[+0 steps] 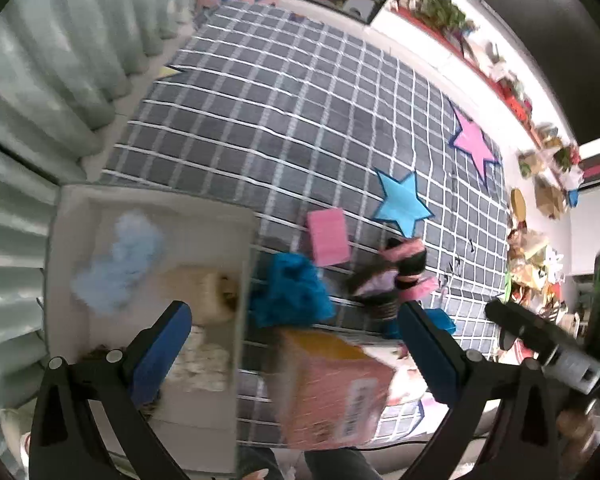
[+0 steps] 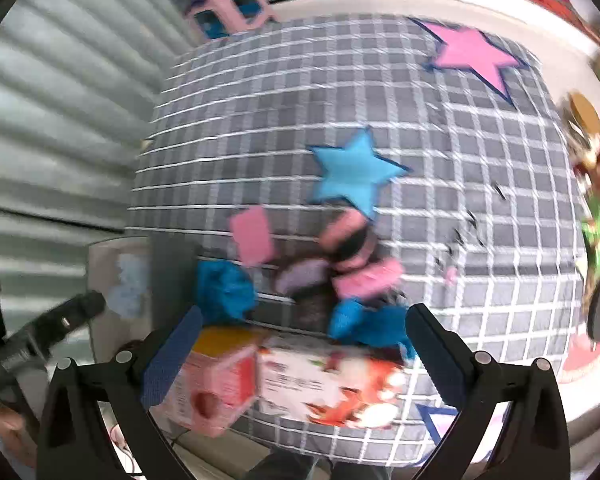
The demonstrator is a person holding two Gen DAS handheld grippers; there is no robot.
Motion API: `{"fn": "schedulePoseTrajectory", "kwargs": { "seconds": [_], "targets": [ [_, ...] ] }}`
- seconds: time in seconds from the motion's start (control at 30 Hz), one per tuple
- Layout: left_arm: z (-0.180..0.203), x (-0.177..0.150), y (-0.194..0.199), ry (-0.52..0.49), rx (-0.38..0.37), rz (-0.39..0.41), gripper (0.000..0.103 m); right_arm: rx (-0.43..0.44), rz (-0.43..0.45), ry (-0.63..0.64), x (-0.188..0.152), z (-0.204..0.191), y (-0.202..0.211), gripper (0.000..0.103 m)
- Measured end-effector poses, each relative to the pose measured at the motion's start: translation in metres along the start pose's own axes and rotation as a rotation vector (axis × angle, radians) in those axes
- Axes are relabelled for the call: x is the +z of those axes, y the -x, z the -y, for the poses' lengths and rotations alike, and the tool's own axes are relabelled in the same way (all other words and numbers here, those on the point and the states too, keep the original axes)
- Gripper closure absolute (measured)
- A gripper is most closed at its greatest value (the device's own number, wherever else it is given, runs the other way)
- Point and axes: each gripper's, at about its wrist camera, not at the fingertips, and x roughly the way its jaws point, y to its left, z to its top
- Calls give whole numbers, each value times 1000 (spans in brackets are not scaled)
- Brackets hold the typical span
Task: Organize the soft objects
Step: 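Move both grippers back toward the remaining items on the table, then reach the left gripper toward the pink sponge while the right reaches the blue cloth, then grasp the pink foam sponge with the left gripper while the right grasps the blue cloth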
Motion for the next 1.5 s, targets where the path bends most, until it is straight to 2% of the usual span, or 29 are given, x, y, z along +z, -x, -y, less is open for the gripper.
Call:
{"fn": "schedulePoseTrajectory", "kwargs": {
  "seconds": [0.13,0.27,0.53,0.67,0.8,1.0,1.2,1.23,1.27,1.3,1.37,1.43,1.5],
  "targets": [
    [34,13,-34,1,46,-89,0,-8,-19,-73,-14,40,-7,0],
    [55,24,-79,53,74,-192,0,-5,-51,-120,-26,70,-21,0],
    [70,37,-144,87,212,-270,0,41,-105,-184,-40,111,-44,0],
    [65,43,-167,106,278,-281,0,62,-119,-178,-41,115,-52,0],
    [60,46,-184,135,278,-304,0,81,-145,-154,-37,109,-70,0],
    [67,51,-202,90,347,-305,0,89,-191,-98,-29,93,-104,0],
    [68,52,-225,65,374,-336,3,53,-245,-66,-28,88,-135,1],
    [69,50,-229,59,369,-340,4,45,-248,-73,-28,90,-137,10],
    [69,48,-232,52,372,-347,7,48,-249,-78,-31,91,-137,30],
    [69,46,-236,49,375,-356,12,50,-254,-84,-32,93,-138,37],
    [68,49,-241,54,353,-352,15,61,-253,-100,-36,99,-138,58],
    [68,49,-241,54,319,-348,23,75,-235,-113,-40,105,-133,63],
    [73,51,-235,42,292,-342,46,73,-202,-112,-41,109,-125,64]
  ]
}}
